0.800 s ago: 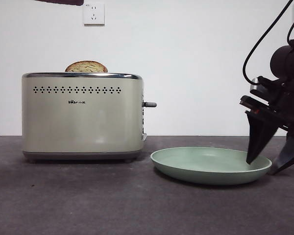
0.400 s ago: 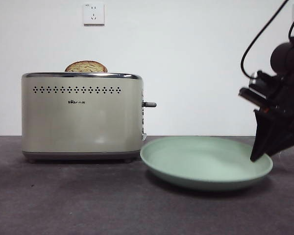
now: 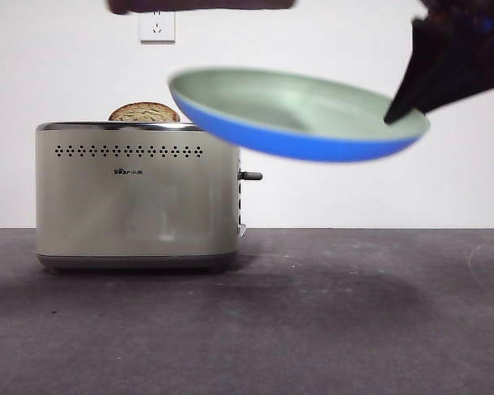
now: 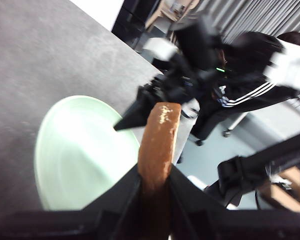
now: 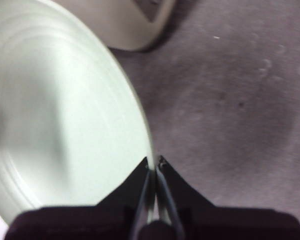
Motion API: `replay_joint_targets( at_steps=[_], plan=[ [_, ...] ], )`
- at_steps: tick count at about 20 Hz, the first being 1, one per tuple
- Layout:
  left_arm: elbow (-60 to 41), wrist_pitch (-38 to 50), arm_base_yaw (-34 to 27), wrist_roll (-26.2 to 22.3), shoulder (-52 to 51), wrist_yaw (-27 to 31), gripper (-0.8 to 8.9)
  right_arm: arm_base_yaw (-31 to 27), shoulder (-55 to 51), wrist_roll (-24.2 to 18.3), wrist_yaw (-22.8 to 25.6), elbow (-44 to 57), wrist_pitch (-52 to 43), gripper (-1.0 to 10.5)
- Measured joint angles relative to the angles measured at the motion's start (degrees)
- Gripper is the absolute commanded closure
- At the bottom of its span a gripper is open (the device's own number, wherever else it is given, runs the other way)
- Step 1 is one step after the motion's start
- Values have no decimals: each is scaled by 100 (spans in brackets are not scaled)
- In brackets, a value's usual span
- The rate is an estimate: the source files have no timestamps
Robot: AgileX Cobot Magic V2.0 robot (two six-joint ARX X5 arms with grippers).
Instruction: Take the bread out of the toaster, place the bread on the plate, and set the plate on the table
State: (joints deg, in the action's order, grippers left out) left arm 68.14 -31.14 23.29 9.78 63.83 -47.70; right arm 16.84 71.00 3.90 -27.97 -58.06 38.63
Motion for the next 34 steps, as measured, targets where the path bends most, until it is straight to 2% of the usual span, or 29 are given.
replay_joint_targets(
  at_steps=[7, 9, 11, 12, 14, 15, 26, 34],
  plan=[
    [0, 363, 597, 275, 1252, 415, 821, 573, -129, 238, 15, 0, 70, 964],
    [0, 382, 686, 293, 1506, 789, 818, 645, -129, 262, 55, 0, 74, 964],
    [0, 372, 699, 299, 1722, 861, 796, 647, -129, 275, 83, 0, 94, 964],
    [0, 304, 702, 317, 1792, 962, 694, 645, -127, 278, 96, 0, 120, 964],
    [0, 98, 745, 356, 1821, 1281, 362, 645, -125, 282, 98, 0, 136, 964],
    [2, 85, 791, 358, 1821, 1384, 301, 645, -122, 299, 103, 0, 153, 964],
    [111, 15, 992, 380, 1779, 1392, 304, 645, -120, 417, 138, 0, 490, 963],
    [1311, -763, 988, 278, 1779, 1451, 306, 634, -122, 382, 50, 0, 570, 963]
  ],
)
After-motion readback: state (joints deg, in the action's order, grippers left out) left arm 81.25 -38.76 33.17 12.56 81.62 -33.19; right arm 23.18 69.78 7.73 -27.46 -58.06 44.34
